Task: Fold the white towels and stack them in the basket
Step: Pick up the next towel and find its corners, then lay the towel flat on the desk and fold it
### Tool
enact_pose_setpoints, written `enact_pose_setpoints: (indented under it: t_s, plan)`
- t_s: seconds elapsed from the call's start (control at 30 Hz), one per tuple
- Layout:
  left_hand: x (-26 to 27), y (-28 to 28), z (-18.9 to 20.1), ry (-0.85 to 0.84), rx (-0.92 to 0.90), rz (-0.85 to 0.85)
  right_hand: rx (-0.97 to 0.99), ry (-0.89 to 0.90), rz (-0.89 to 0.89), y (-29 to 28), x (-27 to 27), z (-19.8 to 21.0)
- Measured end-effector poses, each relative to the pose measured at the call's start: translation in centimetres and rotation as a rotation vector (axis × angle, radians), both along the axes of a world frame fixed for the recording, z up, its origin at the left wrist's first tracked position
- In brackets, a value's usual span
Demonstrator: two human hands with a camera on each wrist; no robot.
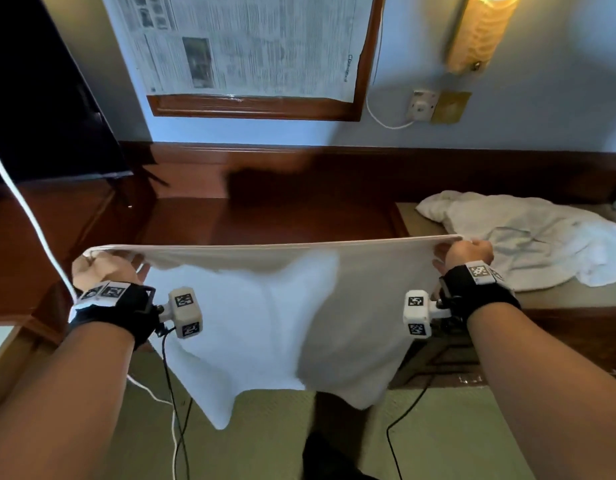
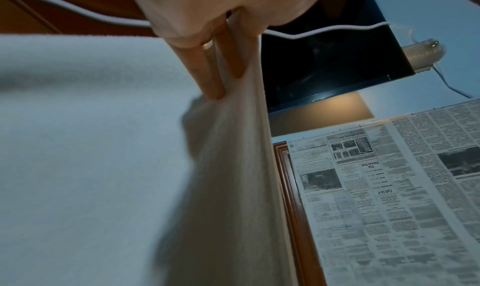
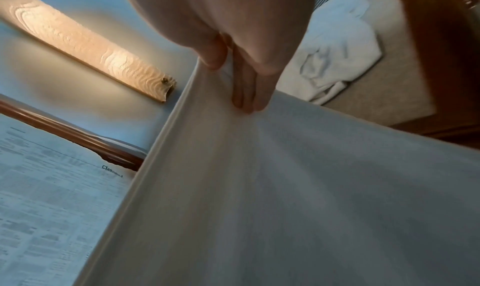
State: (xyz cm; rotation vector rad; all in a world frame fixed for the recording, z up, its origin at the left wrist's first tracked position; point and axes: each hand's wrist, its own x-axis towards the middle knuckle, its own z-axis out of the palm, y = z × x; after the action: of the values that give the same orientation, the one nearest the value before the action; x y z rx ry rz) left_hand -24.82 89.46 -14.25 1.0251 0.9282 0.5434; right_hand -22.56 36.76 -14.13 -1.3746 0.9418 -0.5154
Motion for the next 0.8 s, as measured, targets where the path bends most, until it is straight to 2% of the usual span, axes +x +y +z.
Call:
enact_pose_setpoints:
  t_s: [0.1,0.27,0.43,0.5,0.57,0.6,0.63,0.7,0.73,0.8]
  plan:
    - [5.5,0.4,0.7,0.023,-0.043,-0.057,-0.009,-0.063,0.007,0.6,6.1,0.5]
    - [16.5,0.2,1.5,-0.014,-0.040,-0.030,-0.023,-0.092,0.073,0.5,18.3,-1.3]
    - [27.5,2.2,-2.8,0.023,-0.002,-0.103,-0.017,-0.050,0.153,-0.1,29.1,-5.6]
    - [29.9,1.2,-4.6,0.060,0.089,-0.198,-0.117,0.034,0.223,0.2,31.1,-8.0]
    - [30.2,-0.7,-7.7,0.154,0.171,-0.405,-0.258,0.191,0.396,1.1,30.7,-11.8]
    - [29.5,-1.5,-10.3,0.262,0.263,-0.515,-0.311,0.279,0.528,1.9,29.4,-13.9]
    - [28.4,-2.2,-13.3,0.409,0.466,-0.641,-0.408,0.375,0.677,2.6,27.8,-16.2]
    - [24.3,-3.9,-18.4,0.710,0.876,-1.059,-0.685,0.619,0.991,4.3,23.1,-19.7]
    - [22.0,-4.6,-20.3,0.855,1.010,-1.262,-0.813,0.739,1.120,4.6,20.8,-21.2]
    - [18.0,-4.6,-22.6,1.028,1.173,-1.466,-0.943,0.921,1.279,4.7,17.3,-22.9]
